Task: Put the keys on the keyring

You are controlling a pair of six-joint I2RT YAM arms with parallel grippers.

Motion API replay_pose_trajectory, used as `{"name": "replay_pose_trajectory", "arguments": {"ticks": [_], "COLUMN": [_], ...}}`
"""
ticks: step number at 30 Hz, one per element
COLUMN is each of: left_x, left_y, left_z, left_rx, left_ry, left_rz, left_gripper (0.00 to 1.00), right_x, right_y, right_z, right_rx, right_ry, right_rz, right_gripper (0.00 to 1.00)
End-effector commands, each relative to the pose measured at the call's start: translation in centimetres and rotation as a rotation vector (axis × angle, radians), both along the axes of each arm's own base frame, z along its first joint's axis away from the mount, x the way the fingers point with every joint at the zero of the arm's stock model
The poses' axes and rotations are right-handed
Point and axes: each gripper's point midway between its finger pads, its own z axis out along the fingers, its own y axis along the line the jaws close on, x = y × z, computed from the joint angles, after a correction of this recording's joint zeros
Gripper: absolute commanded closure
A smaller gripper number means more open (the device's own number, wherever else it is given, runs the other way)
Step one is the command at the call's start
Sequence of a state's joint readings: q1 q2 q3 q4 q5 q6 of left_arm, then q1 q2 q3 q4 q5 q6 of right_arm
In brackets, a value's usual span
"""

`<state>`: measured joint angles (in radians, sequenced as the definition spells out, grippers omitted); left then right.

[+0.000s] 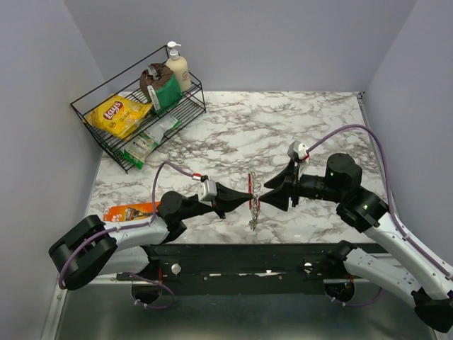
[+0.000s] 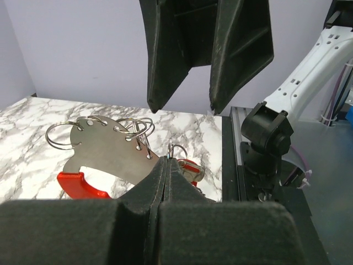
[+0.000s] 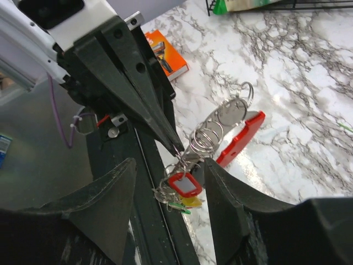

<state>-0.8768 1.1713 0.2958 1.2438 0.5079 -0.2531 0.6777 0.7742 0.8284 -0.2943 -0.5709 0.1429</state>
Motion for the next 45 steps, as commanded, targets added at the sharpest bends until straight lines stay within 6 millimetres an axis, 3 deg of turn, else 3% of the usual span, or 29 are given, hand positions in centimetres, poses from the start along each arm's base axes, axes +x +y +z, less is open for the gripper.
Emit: {"name": "replay_pose_trajectory", "arguments": {"ticks": [1,10,15,21,29,41,45], "left_x": [0.4,2.4,4.3,5.1,4.7,3.8,3.6], "left_y": [1.6,3.3,4.1,4.3,4.0,3.8,3.9], "left_z": [4.7,6.0,6.3,8.0,10.0,10.6,11.0], "left_rx": [-0.19,-0.262,-0.257,-0.279,-0.3,-0.301,-0.306], "left_ry": [-0.134,-0.13,-0.145,-0.188,-0.236,-0.245,-0.256], "left_rz": [0.073,0.083,0.12,0.132,0.087,0.037,0.031], "left_gripper": [1.0,1.0,1.0,1.0,1.0,1.0,1.0], "right_x": [-0.7,2.3,3.7,4.8,6.6,7.7,7.6], "right_y": [0.8,0.2,0.5,1.0,1.1,1.3,1.4], "right_z": [1.2,3.7,3.5,3.3,2.8,1.8,1.4], "right_rx": [0.07,0.197,0.192,0.196,0.188,0.169,0.162], "right_ry": [0.013,0.029,0.061,0.127,0.144,0.181,0.19], "right_rz": [0.089,0.095,0.063,0.039,-0.039,-0.075,-0.059], "right_gripper": [0.4,0.43,0.45,0.49,0.59,0.61,0.66]}}
